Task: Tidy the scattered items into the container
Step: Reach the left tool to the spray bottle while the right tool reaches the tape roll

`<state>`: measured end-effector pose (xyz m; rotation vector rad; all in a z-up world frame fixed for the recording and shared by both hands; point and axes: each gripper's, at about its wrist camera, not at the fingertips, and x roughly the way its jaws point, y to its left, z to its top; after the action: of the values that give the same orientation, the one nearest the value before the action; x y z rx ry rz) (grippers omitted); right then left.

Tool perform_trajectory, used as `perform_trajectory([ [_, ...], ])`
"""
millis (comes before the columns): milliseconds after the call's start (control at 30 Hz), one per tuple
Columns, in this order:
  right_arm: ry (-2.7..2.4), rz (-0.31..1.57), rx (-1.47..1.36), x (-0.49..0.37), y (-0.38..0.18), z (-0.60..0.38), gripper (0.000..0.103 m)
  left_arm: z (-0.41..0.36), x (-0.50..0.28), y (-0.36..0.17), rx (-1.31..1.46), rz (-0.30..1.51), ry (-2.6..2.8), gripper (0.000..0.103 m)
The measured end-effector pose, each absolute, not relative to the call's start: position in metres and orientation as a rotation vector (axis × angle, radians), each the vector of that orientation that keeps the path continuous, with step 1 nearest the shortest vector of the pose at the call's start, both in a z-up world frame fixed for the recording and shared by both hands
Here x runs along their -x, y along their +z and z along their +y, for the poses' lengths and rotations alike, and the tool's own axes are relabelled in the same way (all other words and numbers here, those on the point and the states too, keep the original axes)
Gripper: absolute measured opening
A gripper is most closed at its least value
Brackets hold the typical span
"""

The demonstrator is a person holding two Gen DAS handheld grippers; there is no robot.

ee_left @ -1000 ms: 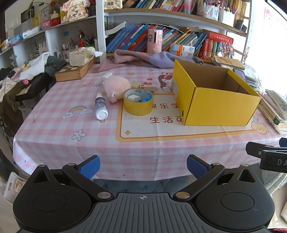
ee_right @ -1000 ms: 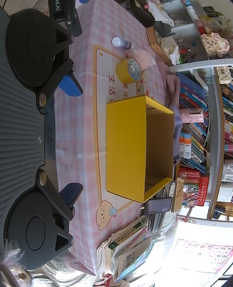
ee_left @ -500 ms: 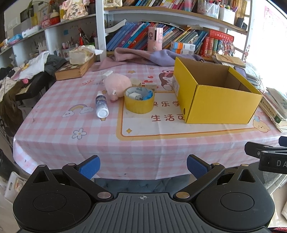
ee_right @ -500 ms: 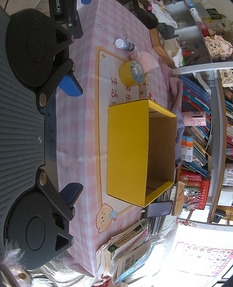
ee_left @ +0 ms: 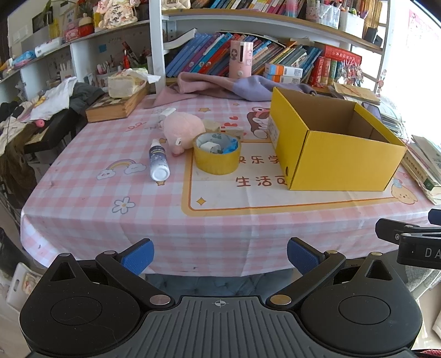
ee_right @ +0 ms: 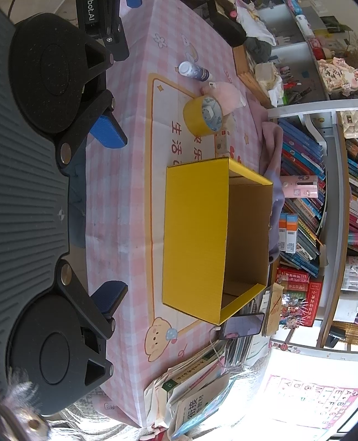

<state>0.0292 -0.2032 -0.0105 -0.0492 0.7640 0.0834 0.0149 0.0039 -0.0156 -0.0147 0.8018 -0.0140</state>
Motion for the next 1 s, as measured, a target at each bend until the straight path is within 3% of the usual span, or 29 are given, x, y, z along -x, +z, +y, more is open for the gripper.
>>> perform_trajectory([
  [1000, 0.353, 0.682, 0.182, -0.043, -0.001, -0.126, 0.094, 0.054, -0.015, -0.017, 0.079, 0.749, 0.062, 0.102],
])
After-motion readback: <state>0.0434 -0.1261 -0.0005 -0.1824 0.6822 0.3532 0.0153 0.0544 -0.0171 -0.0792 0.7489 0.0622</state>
